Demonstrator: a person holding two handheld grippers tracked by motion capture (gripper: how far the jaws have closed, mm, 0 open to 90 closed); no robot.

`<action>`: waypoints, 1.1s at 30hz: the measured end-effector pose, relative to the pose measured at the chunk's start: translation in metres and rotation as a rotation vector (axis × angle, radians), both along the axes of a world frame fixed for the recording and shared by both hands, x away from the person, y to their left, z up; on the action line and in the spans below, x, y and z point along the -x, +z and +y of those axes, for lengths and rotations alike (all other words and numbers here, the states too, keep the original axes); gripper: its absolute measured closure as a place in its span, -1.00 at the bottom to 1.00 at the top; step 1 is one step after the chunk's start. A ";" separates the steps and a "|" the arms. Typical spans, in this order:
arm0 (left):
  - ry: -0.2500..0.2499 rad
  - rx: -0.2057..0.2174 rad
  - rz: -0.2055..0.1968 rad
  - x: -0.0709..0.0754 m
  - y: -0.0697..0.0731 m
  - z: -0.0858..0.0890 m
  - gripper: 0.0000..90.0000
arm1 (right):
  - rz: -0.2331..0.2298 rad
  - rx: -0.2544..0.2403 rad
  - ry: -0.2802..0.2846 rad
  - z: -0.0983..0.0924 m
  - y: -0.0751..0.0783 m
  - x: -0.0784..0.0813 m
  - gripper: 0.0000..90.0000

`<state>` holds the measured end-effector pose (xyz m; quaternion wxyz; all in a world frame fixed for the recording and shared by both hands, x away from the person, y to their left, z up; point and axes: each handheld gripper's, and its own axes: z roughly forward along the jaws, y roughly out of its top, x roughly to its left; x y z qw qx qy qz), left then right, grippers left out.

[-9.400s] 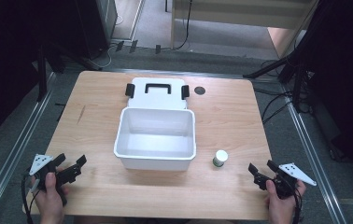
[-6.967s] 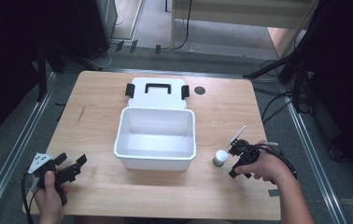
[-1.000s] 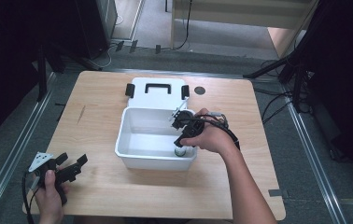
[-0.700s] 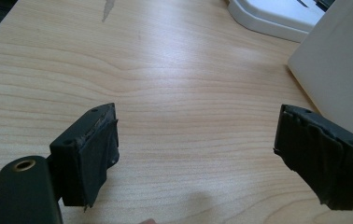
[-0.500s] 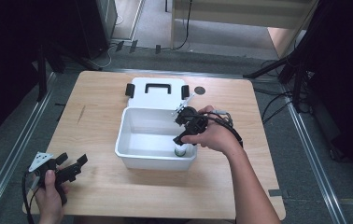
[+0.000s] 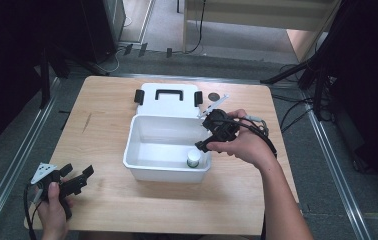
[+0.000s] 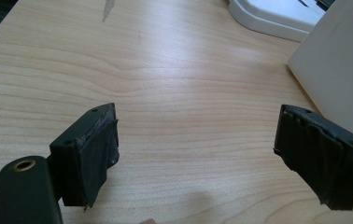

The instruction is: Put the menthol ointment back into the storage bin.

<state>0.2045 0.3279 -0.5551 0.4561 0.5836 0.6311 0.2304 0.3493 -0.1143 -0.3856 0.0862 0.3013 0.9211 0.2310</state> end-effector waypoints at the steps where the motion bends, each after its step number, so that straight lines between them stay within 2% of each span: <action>1: 0.000 0.000 0.000 0.000 0.000 0.000 -0.68 | -0.006 -0.002 -0.004 -0.004 0.001 0.001 -0.39; 9: -0.001 -0.001 0.001 0.000 0.000 0.000 -0.68 | -0.017 -0.024 -0.029 -0.023 -0.001 0.006 -0.43; 12: -0.001 -0.001 0.001 0.000 0.000 0.000 -0.68 | -0.023 -0.055 -0.056 -0.032 -0.004 0.011 -0.45; 18: -0.001 -0.001 0.001 0.000 0.000 0.000 -0.68 | -0.027 -0.085 -0.081 -0.045 -0.007 0.018 -0.47; 24: 0.000 0.000 0.002 0.000 0.000 0.000 -0.68 | -0.029 -0.100 -0.104 -0.065 -0.019 0.027 -0.49; 27: 0.000 0.000 0.002 0.000 0.000 0.000 -0.68 | -0.022 -0.128 -0.131 -0.076 -0.026 0.032 -0.49; 28: 0.000 0.000 0.002 0.000 0.000 0.000 -0.68 | -0.020 -0.131 -0.144 -0.084 -0.032 0.035 -0.50; 33: -0.003 -0.003 0.003 0.000 0.000 -0.001 -0.68 | -0.022 -0.139 -0.180 -0.099 -0.044 0.040 -0.50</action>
